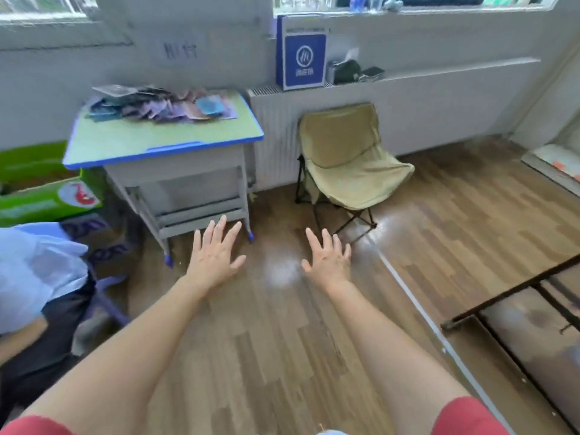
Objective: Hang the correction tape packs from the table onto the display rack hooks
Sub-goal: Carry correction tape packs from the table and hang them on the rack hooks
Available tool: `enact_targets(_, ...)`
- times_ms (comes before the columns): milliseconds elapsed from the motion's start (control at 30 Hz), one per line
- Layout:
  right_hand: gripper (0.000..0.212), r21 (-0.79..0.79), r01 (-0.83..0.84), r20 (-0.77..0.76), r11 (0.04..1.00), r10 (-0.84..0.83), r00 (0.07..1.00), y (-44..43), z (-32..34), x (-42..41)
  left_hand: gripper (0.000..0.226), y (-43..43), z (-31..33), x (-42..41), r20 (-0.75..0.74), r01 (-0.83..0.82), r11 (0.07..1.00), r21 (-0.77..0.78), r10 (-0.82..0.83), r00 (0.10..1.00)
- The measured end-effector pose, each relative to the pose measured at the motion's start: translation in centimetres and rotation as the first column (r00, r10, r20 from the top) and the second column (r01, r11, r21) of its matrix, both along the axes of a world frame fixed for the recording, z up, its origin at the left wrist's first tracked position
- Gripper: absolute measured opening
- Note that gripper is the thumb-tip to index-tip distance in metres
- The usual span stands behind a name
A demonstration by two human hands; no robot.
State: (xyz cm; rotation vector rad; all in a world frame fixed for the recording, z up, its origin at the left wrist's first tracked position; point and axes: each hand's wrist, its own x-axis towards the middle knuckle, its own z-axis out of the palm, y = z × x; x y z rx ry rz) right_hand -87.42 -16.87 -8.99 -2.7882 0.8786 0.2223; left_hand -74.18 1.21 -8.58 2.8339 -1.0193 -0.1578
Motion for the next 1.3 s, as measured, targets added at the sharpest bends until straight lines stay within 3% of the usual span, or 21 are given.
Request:
enact_targets(300, 0.068, -0.008, -0.208, 0.031, 0.978, 0.208, 0.978, 2.4, -0.4, 14.3, 0.07, 4.9, -0.9, 10.0, -0.004, -0.217, 0.975, 0.04, 0.217, 0.976)
enact_targets(833, 0.067, -0.053, -0.397, 0.021, 0.916, 0.398, 0.917, -7.5, 0.7, 42.1, 0.069, -3.0, 1.1, 32.8, -0.042, -0.437, 0.899, -0.021, 0.436, 0.899)
enact_targets(1300, 0.067, -0.043, -0.362, 0.051, 0.931, 0.364, 0.93, -7.9, 0.0, 65.7, 0.07, -2.7, 0.0, 57.1, -0.052, -0.478, 0.877, -0.054, 0.475, 0.878)
